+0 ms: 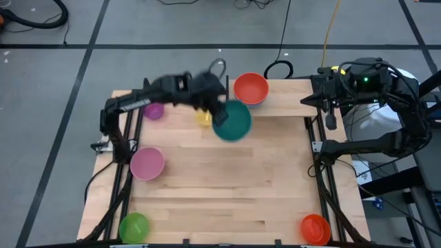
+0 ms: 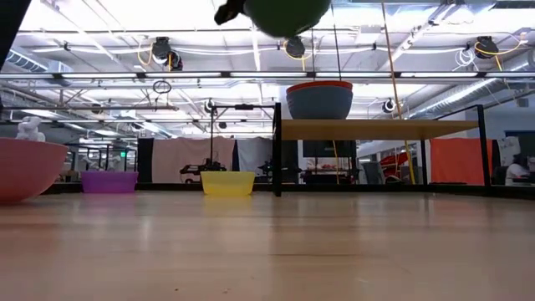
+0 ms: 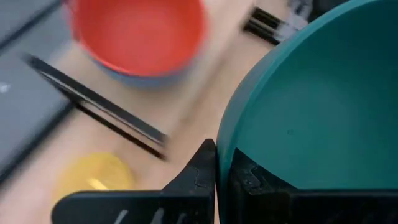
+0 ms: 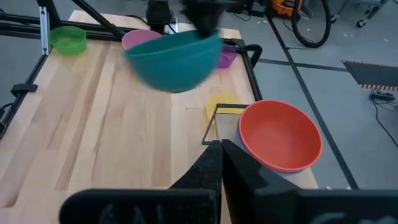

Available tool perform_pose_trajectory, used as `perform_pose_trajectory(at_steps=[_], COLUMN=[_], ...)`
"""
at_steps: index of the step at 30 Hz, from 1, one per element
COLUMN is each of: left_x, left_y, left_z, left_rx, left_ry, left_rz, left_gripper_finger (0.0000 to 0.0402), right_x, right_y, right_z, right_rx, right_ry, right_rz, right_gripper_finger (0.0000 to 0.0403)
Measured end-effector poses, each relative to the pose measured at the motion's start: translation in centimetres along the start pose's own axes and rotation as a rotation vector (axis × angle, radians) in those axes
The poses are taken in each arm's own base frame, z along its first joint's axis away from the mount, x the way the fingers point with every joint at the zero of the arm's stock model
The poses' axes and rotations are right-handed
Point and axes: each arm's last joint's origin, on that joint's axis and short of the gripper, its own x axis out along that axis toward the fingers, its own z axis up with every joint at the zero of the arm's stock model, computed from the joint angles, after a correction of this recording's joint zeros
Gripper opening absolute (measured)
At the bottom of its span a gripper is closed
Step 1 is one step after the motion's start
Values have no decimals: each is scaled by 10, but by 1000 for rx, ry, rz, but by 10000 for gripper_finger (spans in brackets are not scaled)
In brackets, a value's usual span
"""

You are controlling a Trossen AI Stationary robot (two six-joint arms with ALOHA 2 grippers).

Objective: Place and stack bowls onto a shelf
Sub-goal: Stack the dark blue bowl on the shelf

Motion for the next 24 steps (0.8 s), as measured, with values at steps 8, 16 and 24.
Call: perform_pose_trajectory(at_steps=[8,16,24], left_x=[0,-6,13], left_y=[82,122,126], left_z=[20,39,56], left_rx=[11,-24,38], left_ry=[-6,-166,-300], left_rz=[61,48,13], left_gripper_finger=[4,4,4], right_x=[5,12,21], right_y=[-4,-10,-17], right_z=[7,12,12], right_rx=[-10,-46,-37], right_ry=[-48,-23,54], right_rz=[-18,-121,-259], right_gripper_finger=[0,0,0])
